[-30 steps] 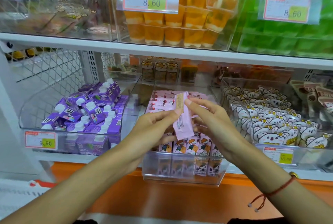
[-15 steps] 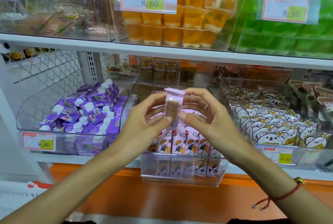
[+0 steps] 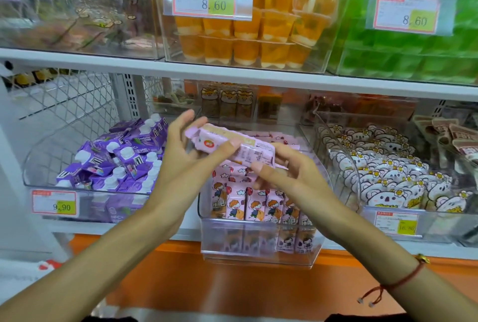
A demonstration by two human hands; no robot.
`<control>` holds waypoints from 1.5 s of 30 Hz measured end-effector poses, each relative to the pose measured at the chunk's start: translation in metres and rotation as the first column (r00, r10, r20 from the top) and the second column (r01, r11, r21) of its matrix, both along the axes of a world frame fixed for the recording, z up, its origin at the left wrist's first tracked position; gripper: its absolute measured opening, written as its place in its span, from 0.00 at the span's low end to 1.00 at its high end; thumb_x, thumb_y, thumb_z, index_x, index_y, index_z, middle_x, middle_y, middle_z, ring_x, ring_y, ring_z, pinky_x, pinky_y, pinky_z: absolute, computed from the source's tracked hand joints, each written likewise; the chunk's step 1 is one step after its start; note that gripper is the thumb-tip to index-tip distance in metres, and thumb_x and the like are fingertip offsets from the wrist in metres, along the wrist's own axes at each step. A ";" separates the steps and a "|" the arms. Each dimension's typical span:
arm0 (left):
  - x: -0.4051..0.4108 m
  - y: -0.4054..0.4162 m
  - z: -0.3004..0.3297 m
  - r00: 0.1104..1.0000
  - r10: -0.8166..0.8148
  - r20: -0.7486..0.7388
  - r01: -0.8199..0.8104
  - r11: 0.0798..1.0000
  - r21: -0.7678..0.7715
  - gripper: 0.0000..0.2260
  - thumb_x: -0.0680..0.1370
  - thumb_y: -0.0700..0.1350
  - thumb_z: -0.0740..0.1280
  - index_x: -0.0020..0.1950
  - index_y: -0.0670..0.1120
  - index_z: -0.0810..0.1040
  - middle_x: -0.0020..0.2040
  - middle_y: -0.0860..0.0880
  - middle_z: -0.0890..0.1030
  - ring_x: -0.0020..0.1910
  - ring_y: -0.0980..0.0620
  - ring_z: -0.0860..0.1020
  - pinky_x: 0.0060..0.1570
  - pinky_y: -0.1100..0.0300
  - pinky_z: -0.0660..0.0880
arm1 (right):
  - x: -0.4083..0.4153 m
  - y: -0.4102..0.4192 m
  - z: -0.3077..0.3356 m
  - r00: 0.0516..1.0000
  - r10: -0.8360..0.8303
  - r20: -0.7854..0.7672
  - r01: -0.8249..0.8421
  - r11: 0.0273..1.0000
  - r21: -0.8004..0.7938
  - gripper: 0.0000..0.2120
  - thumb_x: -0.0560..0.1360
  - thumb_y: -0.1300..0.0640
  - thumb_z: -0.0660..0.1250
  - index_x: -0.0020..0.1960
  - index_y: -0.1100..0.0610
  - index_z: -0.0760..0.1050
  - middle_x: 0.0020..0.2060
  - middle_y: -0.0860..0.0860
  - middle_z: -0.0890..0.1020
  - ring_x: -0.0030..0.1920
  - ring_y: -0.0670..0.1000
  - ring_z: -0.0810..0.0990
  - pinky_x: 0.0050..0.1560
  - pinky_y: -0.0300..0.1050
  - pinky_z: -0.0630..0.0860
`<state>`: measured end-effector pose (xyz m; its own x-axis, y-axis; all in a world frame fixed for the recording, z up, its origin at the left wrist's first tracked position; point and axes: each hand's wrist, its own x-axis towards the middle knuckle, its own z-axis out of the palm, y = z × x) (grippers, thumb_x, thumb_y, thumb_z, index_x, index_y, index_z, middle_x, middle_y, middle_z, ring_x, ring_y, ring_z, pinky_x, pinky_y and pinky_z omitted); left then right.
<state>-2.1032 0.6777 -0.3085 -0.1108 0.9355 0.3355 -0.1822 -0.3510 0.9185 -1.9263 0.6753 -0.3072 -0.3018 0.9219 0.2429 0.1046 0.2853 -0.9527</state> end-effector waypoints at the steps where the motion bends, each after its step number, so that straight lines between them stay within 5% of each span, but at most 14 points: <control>1: -0.002 0.000 0.001 1.000 0.012 -0.027 -0.011 0.999 0.032 0.35 0.63 0.49 0.74 0.68 0.55 0.66 0.62 0.61 0.76 0.58 0.62 0.79 0.56 0.61 0.78 | 0.000 0.001 0.000 1.000 0.003 -0.020 -0.004 0.999 -0.031 0.12 0.77 0.58 0.66 0.60 0.55 0.76 0.45 0.47 0.84 0.38 0.47 0.81 0.50 0.41 0.80; 4: 0.000 -0.005 0.003 0.982 0.024 -0.189 -0.001 0.993 0.122 0.23 0.72 0.43 0.71 0.65 0.55 0.71 0.55 0.67 0.77 0.56 0.59 0.79 0.58 0.58 0.78 | 0.005 0.008 0.000 0.986 -0.021 -0.164 -0.005 0.988 -0.156 0.14 0.76 0.57 0.66 0.60 0.60 0.74 0.44 0.54 0.82 0.35 0.49 0.79 0.45 0.43 0.79; 8: 0.005 -0.012 0.000 0.937 0.040 -0.348 0.036 0.978 0.208 0.16 0.76 0.40 0.69 0.61 0.54 0.75 0.55 0.49 0.78 0.55 0.55 0.78 0.50 0.64 0.78 | 0.013 0.015 0.005 0.915 -0.031 -0.402 -0.098 0.950 -0.296 0.14 0.72 0.53 0.66 0.52 0.60 0.71 0.37 0.53 0.78 0.32 0.49 0.76 0.39 0.39 0.78; 10: 0.004 -0.012 0.002 0.932 0.044 -0.361 0.042 0.973 0.229 0.17 0.75 0.41 0.70 0.61 0.56 0.74 0.56 0.51 0.78 0.57 0.57 0.77 0.45 0.68 0.77 | 0.016 0.017 0.004 0.894 -0.029 -0.447 -0.143 0.927 -0.346 0.12 0.72 0.51 0.66 0.49 0.59 0.72 0.35 0.52 0.78 0.31 0.49 0.76 0.39 0.40 0.77; 14: -0.004 -0.009 0.012 0.955 0.084 -0.285 -0.011 0.968 0.249 0.17 0.72 0.46 0.72 0.58 0.53 0.71 0.49 0.59 0.83 0.50 0.65 0.80 0.42 0.71 0.76 | 0.008 0.017 -0.005 0.984 -0.102 -0.147 0.062 0.965 -0.256 0.19 0.74 0.43 0.63 0.54 0.57 0.75 0.38 0.50 0.81 0.35 0.48 0.79 0.41 0.41 0.78; 18: -0.019 -0.005 0.017 0.901 0.183 -0.395 -0.059 0.950 0.306 0.13 0.70 0.54 0.69 0.52 0.55 0.72 0.44 0.65 0.81 0.43 0.67 0.77 0.42 0.65 0.78 | 0.000 0.016 -0.010 0.910 -0.393 0.127 0.329 0.876 0.354 0.07 0.78 0.48 0.62 0.47 0.51 0.74 0.38 0.47 0.80 0.39 0.43 0.77 0.39 0.34 0.72; 21: -0.031 -0.003 0.013 0.707 0.181 -0.684 0.003 0.966 0.258 0.14 0.70 0.61 0.66 0.53 0.58 0.72 0.45 0.60 0.81 0.43 0.62 0.78 0.46 0.56 0.77 | -0.006 0.021 -0.014 0.867 -0.364 0.339 0.188 0.871 0.453 0.03 0.76 0.56 0.66 0.49 0.49 0.75 0.40 0.45 0.79 0.42 0.44 0.75 0.43 0.38 0.73; 23: -0.035 -0.003 0.009 0.546 0.181 -0.818 0.025 0.972 0.232 0.14 0.71 0.63 0.64 0.54 0.61 0.71 0.46 0.59 0.80 0.48 0.60 0.78 0.49 0.50 0.77 | -0.010 0.022 -0.023 0.780 -0.271 0.564 0.026 0.914 0.404 0.13 0.74 0.56 0.68 0.58 0.49 0.75 0.47 0.44 0.78 0.49 0.45 0.73 0.50 0.42 0.72; 25: -0.037 -0.003 0.009 0.485 0.199 -0.852 0.031 0.969 0.244 0.14 0.72 0.64 0.62 0.55 0.62 0.70 0.47 0.59 0.80 0.50 0.59 0.78 0.51 0.49 0.76 | -0.011 0.023 -0.030 0.682 -0.234 0.693 -0.103 0.907 0.408 0.17 0.73 0.53 0.69 0.62 0.50 0.75 0.50 0.45 0.77 0.53 0.47 0.70 0.53 0.44 0.70; 28: -0.040 -0.002 0.012 0.444 0.214 -0.870 0.045 0.965 0.260 0.13 0.73 0.62 0.63 0.56 0.61 0.71 0.48 0.58 0.80 0.47 0.59 0.77 0.49 0.53 0.75 | -0.012 0.023 -0.029 0.653 -0.262 0.710 -0.132 0.884 0.448 0.17 0.73 0.49 0.69 0.61 0.49 0.77 0.44 0.43 0.75 0.50 0.46 0.68 0.49 0.43 0.68; 32: -0.048 0.000 0.015 0.438 0.144 -0.887 0.078 0.977 0.197 0.12 0.72 0.63 0.60 0.54 0.62 0.71 0.48 0.58 0.81 0.44 0.62 0.77 0.42 0.67 0.71 | -0.009 0.024 -0.024 0.574 -0.314 0.756 -0.138 0.873 0.468 0.14 0.75 0.48 0.68 0.60 0.49 0.78 0.52 0.47 0.79 0.56 0.49 0.70 0.51 0.45 0.69; 36: -0.048 0.005 0.008 0.415 0.111 -0.903 0.107 0.980 0.170 0.13 0.73 0.62 0.62 0.55 0.62 0.71 0.54 0.57 0.79 0.53 0.59 0.76 0.53 0.58 0.72 | -0.005 0.025 -0.022 0.530 -0.352 0.771 -0.129 0.866 0.483 0.11 0.75 0.49 0.69 0.57 0.47 0.80 0.57 0.46 0.77 0.59 0.48 0.68 0.49 0.43 0.68; 42: -0.025 0.016 -0.015 0.007 0.252 -0.968 0.053 0.966 0.252 0.18 0.72 0.57 0.70 0.60 0.57 0.76 0.68 0.61 0.68 0.68 0.58 0.60 0.54 0.60 0.67 | -0.002 0.022 -0.026 0.558 -0.331 0.761 -0.107 0.881 0.461 0.11 0.75 0.47 0.68 0.56 0.45 0.79 0.56 0.44 0.76 0.57 0.47 0.70 0.51 0.45 0.71; 45: -0.021 0.011 -0.025 0.115 0.295 -0.948 0.014 0.954 0.299 0.29 0.69 0.52 0.72 0.69 0.58 0.68 0.71 0.61 0.62 0.67 0.58 0.60 0.50 0.61 0.69 | -0.005 0.020 -0.026 0.624 -0.360 0.694 -0.092 0.848 0.522 0.10 0.75 0.47 0.68 0.55 0.46 0.79 0.53 0.44 0.78 0.56 0.47 0.71 0.51 0.46 0.71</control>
